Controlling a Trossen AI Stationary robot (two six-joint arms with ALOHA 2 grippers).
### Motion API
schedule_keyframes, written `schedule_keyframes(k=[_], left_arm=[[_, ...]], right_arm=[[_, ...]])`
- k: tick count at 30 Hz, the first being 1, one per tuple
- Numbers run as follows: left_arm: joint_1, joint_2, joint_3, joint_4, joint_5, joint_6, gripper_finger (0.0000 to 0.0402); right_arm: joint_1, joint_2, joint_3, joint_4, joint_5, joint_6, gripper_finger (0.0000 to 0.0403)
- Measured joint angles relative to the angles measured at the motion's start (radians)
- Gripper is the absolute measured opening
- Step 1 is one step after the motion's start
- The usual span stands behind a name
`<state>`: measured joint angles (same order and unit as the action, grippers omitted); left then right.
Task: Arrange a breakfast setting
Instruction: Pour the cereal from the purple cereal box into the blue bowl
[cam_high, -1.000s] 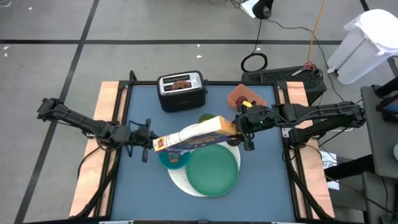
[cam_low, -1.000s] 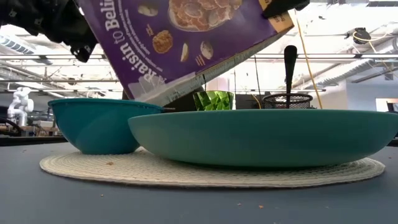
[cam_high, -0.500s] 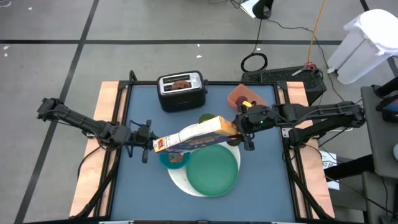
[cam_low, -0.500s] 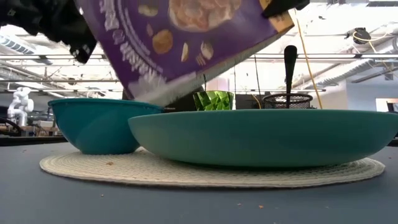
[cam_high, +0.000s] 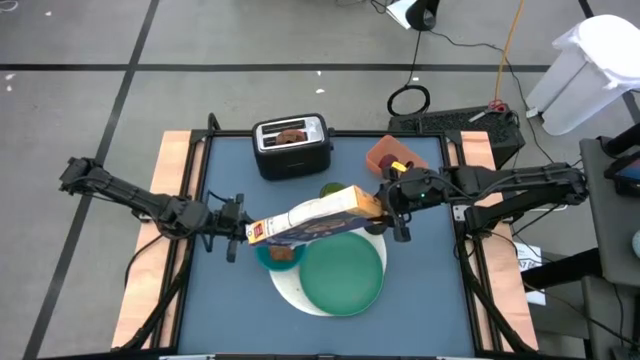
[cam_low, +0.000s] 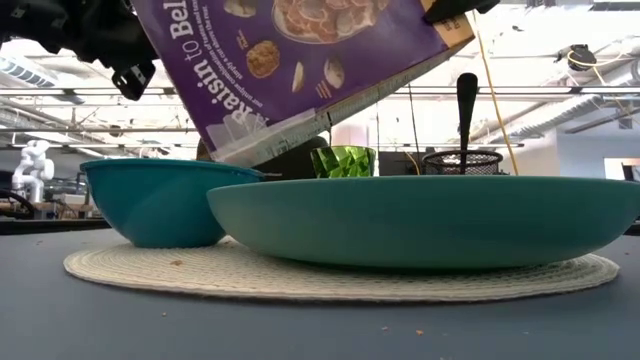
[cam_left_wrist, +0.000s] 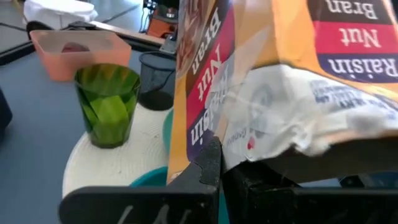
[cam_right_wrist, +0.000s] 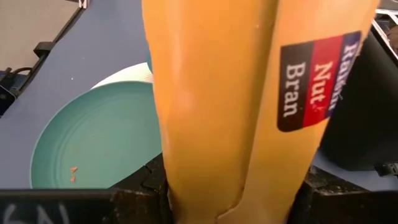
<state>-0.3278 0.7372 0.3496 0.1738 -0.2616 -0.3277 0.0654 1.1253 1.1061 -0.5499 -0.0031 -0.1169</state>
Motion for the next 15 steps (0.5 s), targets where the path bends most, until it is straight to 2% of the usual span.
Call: schedule_keyframes(k=[15], left_arm=[[0.0,-0.001,0.0,0.136,-0.007,0.019,0.0003]], right_arm=[[0.0,-0.001,0.0,-0.04,0.002,0.009,0.0174]])
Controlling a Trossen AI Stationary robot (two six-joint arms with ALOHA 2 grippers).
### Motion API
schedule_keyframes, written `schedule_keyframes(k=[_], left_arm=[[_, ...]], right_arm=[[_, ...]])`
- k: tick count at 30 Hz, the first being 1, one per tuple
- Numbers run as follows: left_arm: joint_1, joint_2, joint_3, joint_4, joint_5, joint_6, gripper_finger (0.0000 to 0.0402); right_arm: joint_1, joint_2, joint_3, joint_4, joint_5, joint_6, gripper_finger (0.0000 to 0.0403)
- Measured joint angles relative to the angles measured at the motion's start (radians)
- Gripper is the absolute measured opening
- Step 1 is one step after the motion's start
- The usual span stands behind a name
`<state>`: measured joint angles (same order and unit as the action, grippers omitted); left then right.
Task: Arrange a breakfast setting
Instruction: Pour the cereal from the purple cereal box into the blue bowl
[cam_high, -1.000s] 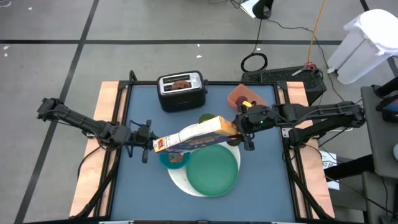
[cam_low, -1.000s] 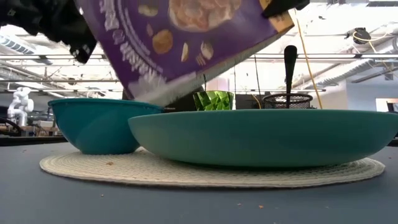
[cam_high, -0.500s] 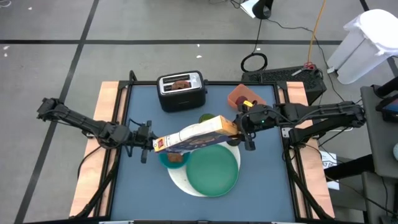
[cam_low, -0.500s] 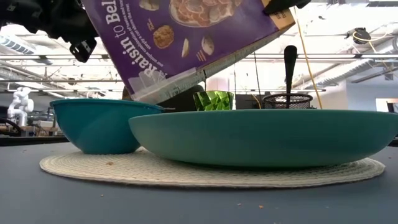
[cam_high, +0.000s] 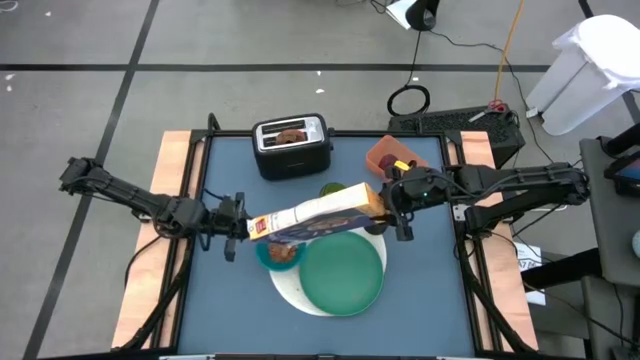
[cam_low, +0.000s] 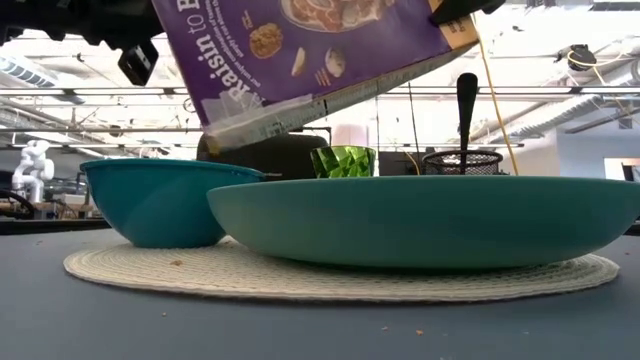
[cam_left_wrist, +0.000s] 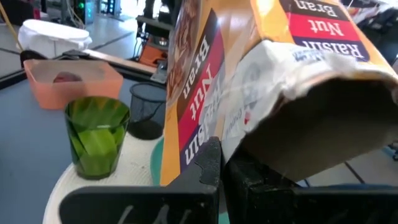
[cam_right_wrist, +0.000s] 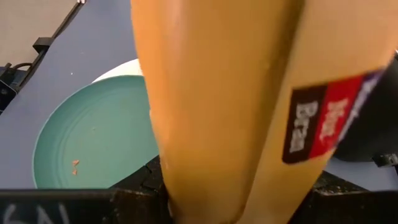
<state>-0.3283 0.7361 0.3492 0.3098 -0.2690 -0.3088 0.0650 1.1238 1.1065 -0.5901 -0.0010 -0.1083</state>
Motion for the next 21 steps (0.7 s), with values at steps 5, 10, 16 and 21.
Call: schedule_keyframes(k=[5,10,16,21], left_arm=[[0.001,0.0,0.0,0.014,-0.008,0.0,0.0003],[0.001,-0.003,0.003,-0.065,-0.009,0.003,0.0003],[0.001,-0.002,0.003,-0.172,-0.008,-0.012,0.0003],[0.002,-0.002,0.005,-0.241,-0.009,-0.029,0.0003]], right_arm=[[0.0,0.002,0.0,-0.036,0.0,0.025,0.0173],[0.0,0.004,-0.002,-0.005,0.0,0.01,0.0173],[0.0,0.005,-0.003,0.041,-0.002,0.006,0.0173],[0.0,0.005,-0.003,0.058,-0.003,0.01,0.0173]])
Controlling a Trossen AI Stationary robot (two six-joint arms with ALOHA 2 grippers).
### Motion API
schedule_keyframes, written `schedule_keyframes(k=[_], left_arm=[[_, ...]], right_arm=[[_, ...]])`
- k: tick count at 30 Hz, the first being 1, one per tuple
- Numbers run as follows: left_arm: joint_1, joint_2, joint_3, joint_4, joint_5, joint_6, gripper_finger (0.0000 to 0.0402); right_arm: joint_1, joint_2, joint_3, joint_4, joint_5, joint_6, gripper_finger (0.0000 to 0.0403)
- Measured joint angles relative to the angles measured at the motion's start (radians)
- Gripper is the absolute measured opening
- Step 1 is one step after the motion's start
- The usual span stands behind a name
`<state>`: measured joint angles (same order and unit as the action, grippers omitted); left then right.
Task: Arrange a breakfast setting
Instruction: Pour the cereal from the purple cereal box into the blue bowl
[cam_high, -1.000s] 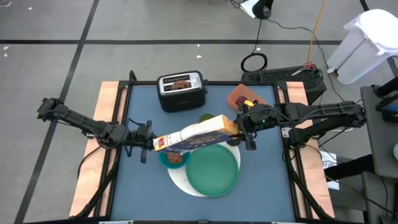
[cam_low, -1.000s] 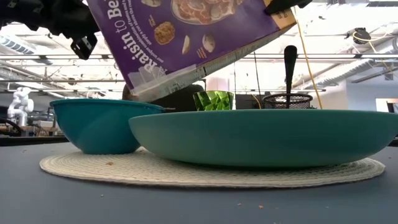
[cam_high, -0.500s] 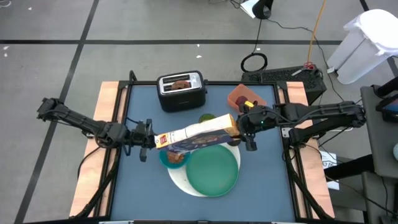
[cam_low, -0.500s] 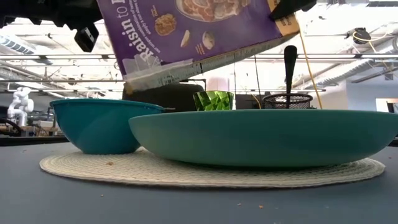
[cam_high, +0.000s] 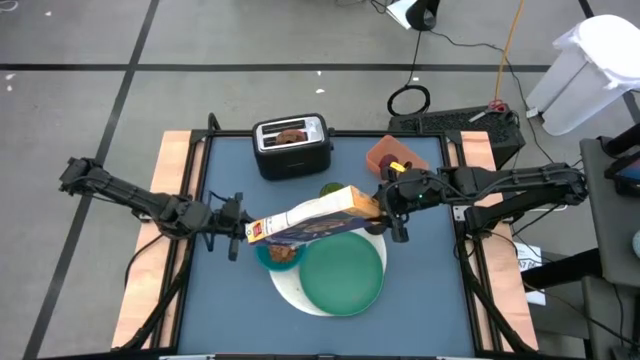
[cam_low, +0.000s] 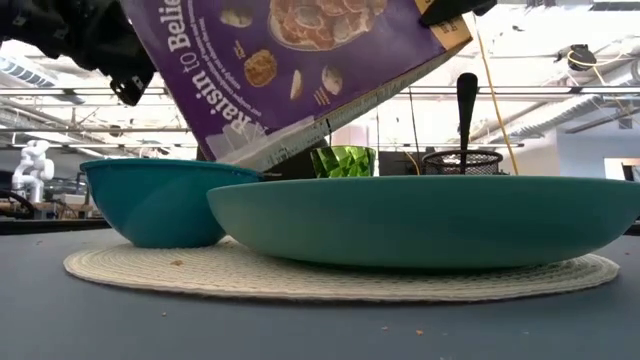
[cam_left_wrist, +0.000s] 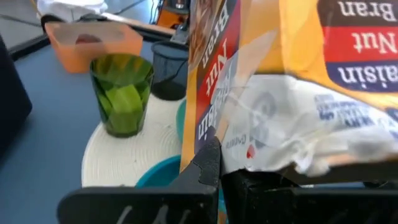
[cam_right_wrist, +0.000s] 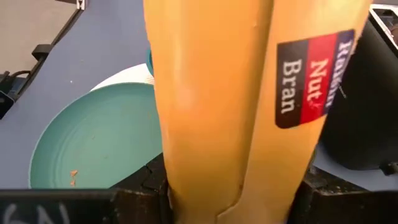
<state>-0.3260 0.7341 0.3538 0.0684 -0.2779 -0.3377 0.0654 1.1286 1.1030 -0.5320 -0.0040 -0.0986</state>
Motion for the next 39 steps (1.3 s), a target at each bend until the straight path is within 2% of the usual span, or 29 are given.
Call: schedule_keyframes(k=[4,8,11,15,18,22,30,33,36,39], left_arm=[[-0.002,0.002,-0.003,0.087,0.012,-0.022,0.0003],[-0.003,-0.004,-0.004,0.192,0.026,0.029,0.0003],[-0.003,-0.008,-0.004,0.12,0.02,0.031,0.0003],[0.0,-0.007,0.0,-0.015,0.003,-0.043,0.0003],[0.0,-0.007,0.0,0.037,0.002,-0.062,0.0003],[-0.003,-0.016,-0.003,0.146,0.018,0.014,0.0003],[0.0,-0.024,0.0,0.001,0.011,0.017,0.0003],[0.0,-0.023,-0.001,0.042,0.012,-0.016,0.0003],[-0.003,-0.025,-0.003,0.135,0.025,0.016,0.0003],[-0.005,-0.034,-0.002,0.08,0.016,0.067,0.0003]], right_arm=[[0.0,-0.002,0.001,0.0,-0.001,-0.001,0.0173],[0.0,-0.007,0.003,0.001,0.0,-0.003,0.0173],[0.0,-0.004,0.003,-0.001,-0.001,-0.003,0.0173],[0.0,0.004,0.001,-0.007,-0.001,-0.001,0.0173],[0.0,0.001,0.001,-0.007,-0.001,-0.002,0.0173],[0.0,-0.006,0.004,-0.005,-0.002,-0.003,0.0173],[0.0,0.0,0.003,-0.008,-0.001,-0.003,0.0173],[0.0,0.0,0.003,-0.008,-0.002,-0.003,0.0173],[0.0,-0.006,0.003,-0.006,-0.002,-0.003,0.0173],[0.0,-0.005,0.003,-0.007,-0.002,-0.003,0.0173]])
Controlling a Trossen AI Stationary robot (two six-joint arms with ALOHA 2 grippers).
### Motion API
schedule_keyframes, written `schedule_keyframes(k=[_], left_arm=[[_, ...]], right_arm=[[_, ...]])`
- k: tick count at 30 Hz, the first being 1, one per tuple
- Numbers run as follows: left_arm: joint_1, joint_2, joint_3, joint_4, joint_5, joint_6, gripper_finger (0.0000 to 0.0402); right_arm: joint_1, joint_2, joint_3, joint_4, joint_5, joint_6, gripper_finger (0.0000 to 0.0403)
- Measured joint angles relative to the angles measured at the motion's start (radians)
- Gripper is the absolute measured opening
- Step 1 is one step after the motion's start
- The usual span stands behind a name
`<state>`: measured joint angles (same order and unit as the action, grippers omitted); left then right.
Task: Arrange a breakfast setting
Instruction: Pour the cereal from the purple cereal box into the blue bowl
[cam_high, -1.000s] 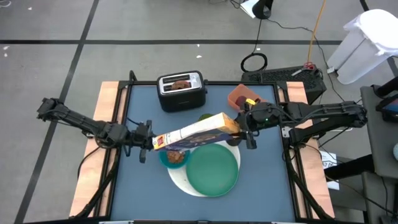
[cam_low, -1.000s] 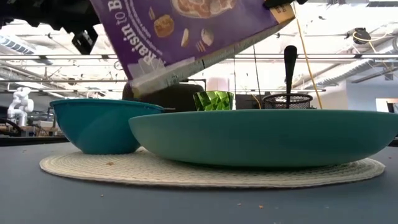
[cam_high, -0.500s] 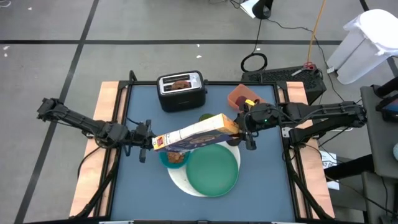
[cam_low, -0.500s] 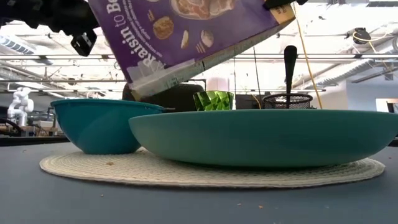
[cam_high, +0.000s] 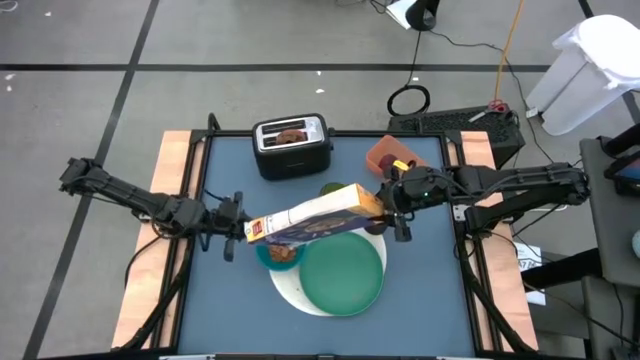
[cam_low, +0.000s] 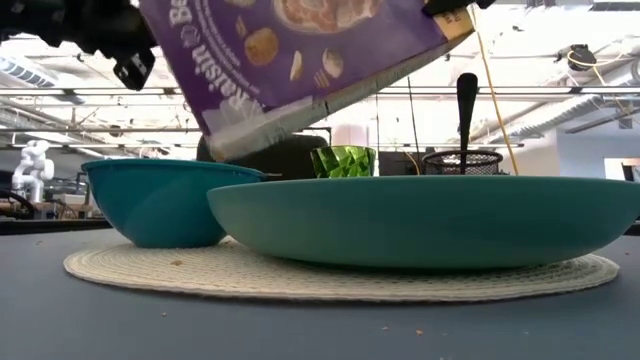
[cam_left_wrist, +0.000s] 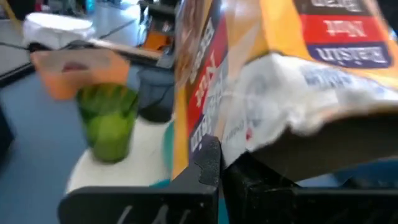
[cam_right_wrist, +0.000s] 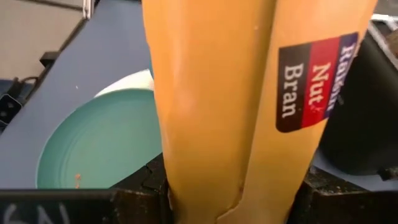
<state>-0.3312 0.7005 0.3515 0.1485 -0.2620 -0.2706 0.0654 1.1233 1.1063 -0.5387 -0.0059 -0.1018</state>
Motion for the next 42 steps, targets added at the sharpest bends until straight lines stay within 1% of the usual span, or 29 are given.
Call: schedule_keyframes(k=[2,3,6,9,11,14,17,21,33,42], left_arm=[[0.003,0.001,0.0,-0.073,-0.012,-0.008,0.0003],[0.007,0.002,0.0,-0.078,-0.022,-0.026,0.0003],[0.02,-0.001,0.0,-0.005,-0.022,-0.062,0.0003],[0.019,-0.002,0.0,0.03,0.013,-0.005,0.0003],[0.015,-0.003,0.0,-0.024,0.015,0.019,0.0003],[0.021,-0.003,0.0,-0.103,0.01,-0.01,0.0003],[0.028,-0.009,0.002,-0.091,0.015,-0.025,0.0003],[0.028,-0.03,0.002,-0.095,0.02,0.001,0.0003],[0.028,-0.116,0.002,-0.226,0.016,-0.025,0.0003],[0.028,-0.127,0.0,-0.268,0.024,-0.057,0.0003]], right_arm=[[0.0,0.007,-0.002,-0.001,0.0,0.0,0.0173],[0.0,0.009,-0.003,-0.002,0.001,0.0,0.0173],[0.0,0.001,-0.001,-0.003,0.004,0.001,0.0173],[0.0,0.0,0.0,-0.001,0.002,0.0,0.0173],[0.0,0.002,0.0,-0.002,0.0,0.0,0.0173],[0.0,0.008,-0.003,-0.001,0.002,0.0,0.0173],[0.0,0.007,-0.002,0.03,0.001,-0.004,0.0174],[-0.001,0.005,-0.003,0.067,0.001,-0.041,0.0174],[-0.001,0.005,-0.003,0.163,-0.009,-0.042,0.0174],[0.001,0.042,-0.001,0.166,-0.025,-0.016,0.0174]])
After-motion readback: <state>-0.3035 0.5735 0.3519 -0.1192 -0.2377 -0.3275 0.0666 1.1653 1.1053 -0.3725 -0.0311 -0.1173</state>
